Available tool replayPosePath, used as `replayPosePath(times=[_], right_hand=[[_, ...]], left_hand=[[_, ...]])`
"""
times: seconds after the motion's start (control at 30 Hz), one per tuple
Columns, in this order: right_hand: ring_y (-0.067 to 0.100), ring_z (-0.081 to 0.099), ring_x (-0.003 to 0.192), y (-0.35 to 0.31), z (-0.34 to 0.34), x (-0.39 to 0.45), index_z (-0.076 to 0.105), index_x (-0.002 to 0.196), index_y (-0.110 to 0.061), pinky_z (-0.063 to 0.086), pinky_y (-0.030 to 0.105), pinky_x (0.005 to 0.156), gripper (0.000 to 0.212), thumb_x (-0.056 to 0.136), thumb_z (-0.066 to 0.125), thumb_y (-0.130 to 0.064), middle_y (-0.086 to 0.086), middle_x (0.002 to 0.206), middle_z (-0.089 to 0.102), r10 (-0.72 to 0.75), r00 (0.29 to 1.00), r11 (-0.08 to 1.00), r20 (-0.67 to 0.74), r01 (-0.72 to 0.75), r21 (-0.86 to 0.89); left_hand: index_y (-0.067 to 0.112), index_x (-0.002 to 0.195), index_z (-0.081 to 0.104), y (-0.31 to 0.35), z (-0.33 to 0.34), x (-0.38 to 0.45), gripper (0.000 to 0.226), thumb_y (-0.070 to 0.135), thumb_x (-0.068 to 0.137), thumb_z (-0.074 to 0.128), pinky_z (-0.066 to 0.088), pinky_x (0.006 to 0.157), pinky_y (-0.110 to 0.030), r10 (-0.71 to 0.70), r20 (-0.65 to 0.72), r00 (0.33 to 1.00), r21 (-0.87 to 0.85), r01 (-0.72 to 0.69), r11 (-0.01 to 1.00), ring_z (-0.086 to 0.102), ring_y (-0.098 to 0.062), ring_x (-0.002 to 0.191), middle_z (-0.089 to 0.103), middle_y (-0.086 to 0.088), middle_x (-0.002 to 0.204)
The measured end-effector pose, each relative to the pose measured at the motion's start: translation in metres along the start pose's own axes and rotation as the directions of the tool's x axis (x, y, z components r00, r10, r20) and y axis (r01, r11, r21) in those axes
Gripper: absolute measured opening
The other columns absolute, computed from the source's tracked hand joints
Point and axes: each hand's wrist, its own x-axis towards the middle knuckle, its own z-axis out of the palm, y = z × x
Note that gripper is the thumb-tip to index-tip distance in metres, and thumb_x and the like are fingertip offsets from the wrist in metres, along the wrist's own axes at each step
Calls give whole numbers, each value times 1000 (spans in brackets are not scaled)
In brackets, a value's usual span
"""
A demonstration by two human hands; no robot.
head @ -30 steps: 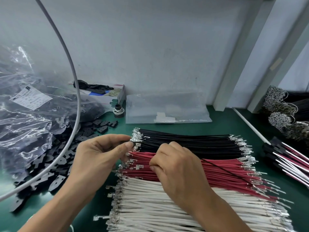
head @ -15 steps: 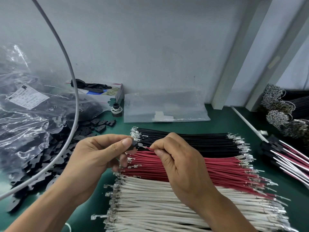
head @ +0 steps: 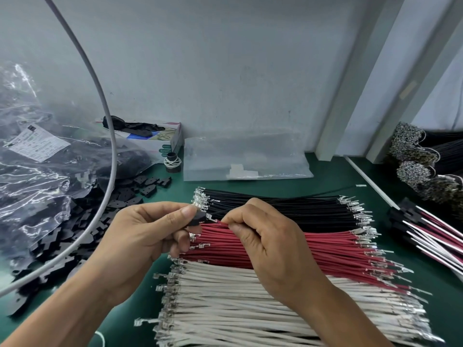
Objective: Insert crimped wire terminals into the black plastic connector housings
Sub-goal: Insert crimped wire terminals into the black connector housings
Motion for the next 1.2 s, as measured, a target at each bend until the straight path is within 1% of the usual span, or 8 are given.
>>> replayPosePath(times=[0.17, 0.27, 0.43, 0.57, 0.67, 0.8, 0.93, 1.2], right_hand=[[7, 61, 76, -5, -5, 1, 71, 103, -22, 54, 32, 62, 22, 103, 50, -29, -13, 94, 61, -118, 993, 976, -4, 115, -187], [8, 60, 73, -7, -9, 0, 69, 103, -22, 53, 32, 58, 18, 102, 52, -25, -11, 94, 60, -140, 989, 950, 39, 145, -277], [12, 53, 70, -11, -13, 1, 70, 93, -19, 48, 34, 54, 11, 95, 59, -20, -7, 89, 55, -201, 977, 934, 76, 215, -287], [13, 50, 66, -6, -10, -1, 74, 87, -14, 46, 34, 50, 9, 94, 68, -12, -4, 82, 54, -223, 975, 932, -15, 208, -297], [11, 50, 66, -5, -7, -3, 78, 93, -15, 47, 30, 51, 8, 94, 71, -16, -5, 80, 57, -216, 971, 955, -105, 188, -231], [16, 49, 65, -6, -4, -3, 76, 94, -11, 45, 34, 47, 6, 92, 71, -8, -1, 79, 57, -295, 953, 916, -66, 263, -302], [16, 50, 65, -3, -5, -2, 78, 99, -10, 46, 33, 48, 9, 94, 72, -10, 0, 80, 58, -317, 942, 922, -109, 279, -269], [22, 54, 68, -7, 4, -4, 76, 97, -6, 46, 36, 46, 11, 89, 71, 0, 5, 83, 61, -416, 894, 856, -167, 324, -404]], left_hand=[[0, 95, 80, 3, 0, -1, 52, 38, 61, 90, 46, 46, -23, -4, 12, 1000, 51, 4, 999, 58, -18, 55, 71, -22, 78], [0, 95, 80, 3, 0, -1, 54, 39, 59, 92, 44, 44, -22, -26, 17, 1000, 81, 24, 996, 57, -17, 53, 71, -18, 73], [1, 95, 80, 1, -1, -1, 61, 44, 54, 95, 42, 42, -21, -104, 22, 994, 114, 100, 988, 56, -18, 50, 68, -13, 66], [-2, 94, 79, 1, 0, -1, 58, 41, 57, 93, 43, 41, -22, -128, 36, 991, 56, 126, 991, 56, -18, 49, 69, -14, 69], [-1, 93, 79, 4, 1, -2, 53, 38, 59, 91, 44, 41, -21, -142, 51, 988, 16, 142, 990, 57, -16, 48, 70, -14, 70], [2, 91, 80, 8, 0, -3, 52, 36, 55, 95, 45, 42, -21, -173, 64, 983, -10, 174, 985, 59, -15, 48, 72, -17, 75], [2, 90, 80, 11, -2, -3, 45, 33, 58, 92, 48, 43, -20, -193, 92, 977, -30, 197, 980, 61, -14, 49, 72, -16, 76], [3, 90, 80, 10, -3, -2, 42, 31, 61, 91, 49, 42, -21, -224, 105, 969, -77, 232, 970, 61, -14, 48, 71, -16, 75]])
